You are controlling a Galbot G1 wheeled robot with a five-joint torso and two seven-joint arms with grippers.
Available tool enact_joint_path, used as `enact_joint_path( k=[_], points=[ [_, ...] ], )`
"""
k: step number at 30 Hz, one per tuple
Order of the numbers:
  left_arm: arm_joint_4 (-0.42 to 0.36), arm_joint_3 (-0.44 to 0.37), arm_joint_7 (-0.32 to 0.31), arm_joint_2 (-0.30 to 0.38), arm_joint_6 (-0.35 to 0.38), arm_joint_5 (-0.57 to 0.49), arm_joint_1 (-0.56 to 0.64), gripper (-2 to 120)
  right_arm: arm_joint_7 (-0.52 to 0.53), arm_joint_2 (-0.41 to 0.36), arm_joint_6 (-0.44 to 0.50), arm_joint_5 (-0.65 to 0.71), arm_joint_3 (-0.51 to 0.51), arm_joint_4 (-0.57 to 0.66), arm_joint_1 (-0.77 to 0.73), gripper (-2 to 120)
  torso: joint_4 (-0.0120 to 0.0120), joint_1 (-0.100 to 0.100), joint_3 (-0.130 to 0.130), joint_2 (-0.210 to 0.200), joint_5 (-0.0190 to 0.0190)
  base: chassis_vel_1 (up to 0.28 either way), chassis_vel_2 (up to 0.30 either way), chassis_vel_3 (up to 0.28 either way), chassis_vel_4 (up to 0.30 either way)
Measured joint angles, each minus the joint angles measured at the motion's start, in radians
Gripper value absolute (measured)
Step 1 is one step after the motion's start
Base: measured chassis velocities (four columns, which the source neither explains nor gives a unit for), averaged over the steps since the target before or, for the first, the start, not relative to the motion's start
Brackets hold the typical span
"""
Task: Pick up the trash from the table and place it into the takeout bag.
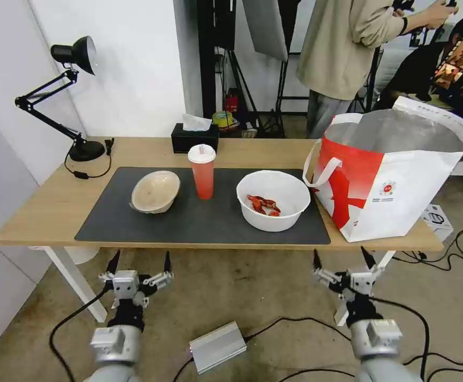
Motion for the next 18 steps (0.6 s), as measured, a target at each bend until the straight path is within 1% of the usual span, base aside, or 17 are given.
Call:
enact_joint_path(
  k=[2,3,4,5,6,7,9,15,18],
  points=[
    [0.016,0.000,0.008,-0.004,-0.032,-0.010,-0.016,101,0.015,-0.015,0.014,-0.014,0.013,-0.047,0.044,100,-0.0001,0.000,0.000,0.000,-0.0008,0.000,0.000,0.000,0.000],
    [-0.003,-0.005,0.023,0.003,-0.056,-0.023,-0.014,100,0.012,-0.044,0.035,0.007,0.019,-0.054,0.064,100,0.0001,0.000,0.000,0.000,0.0009,0.000,0.000,0.000,0.000],
    [-0.017,-0.006,0.031,0.006,-0.066,-0.029,-0.009,100,0.006,-0.065,0.047,0.024,0.021,-0.024,0.066,100,0.0005,0.000,0.000,0.000,0.0006,0.000,0.000,0.000,0.000],
    [-0.017,-0.006,0.031,0.006,-0.066,-0.029,-0.009,100,0.006,-0.065,0.047,0.024,0.021,-0.024,0.066,100,0.0005,0.000,0.000,0.000,0.0006,0.000,0.000,0.000,0.000],
    [-0.035,-0.006,0.041,0.010,-0.069,-0.033,0.001,100,-0.004,-0.082,0.053,0.033,0.019,0.016,0.056,100,0.0003,0.000,0.000,0.000,-0.0009,0.000,0.000,0.000,0.000],
    [-0.045,-0.007,0.045,0.011,-0.070,-0.033,0.008,100,-0.009,-0.088,0.054,0.035,0.015,0.037,0.047,100,0.0000,0.000,0.000,0.000,0.0006,0.000,0.000,0.000,0.000],
    [-0.056,-0.007,0.049,0.013,-0.070,-0.033,0.019,100,-0.017,-0.099,0.055,0.036,0.009,0.073,0.033,100,0.0001,0.000,0.000,0.000,-0.0004,0.000,0.000,0.000,0.000],
    [-0.076,-0.011,0.054,0.016,-0.072,-0.034,0.039,100,-0.032,-0.119,0.055,0.037,-0.007,0.129,0.006,100,0.0001,0.000,0.000,0.000,-0.0001,0.000,0.000,0.000,0.000],
    [-0.105,-0.015,0.062,0.018,-0.077,-0.034,0.066,100,-0.045,-0.142,0.054,0.042,-0.018,0.180,-0.021,100,0.0001,0.000,0.000,0.000,-0.0003,0.000,0.000,0.000,0.000]
  ],
)
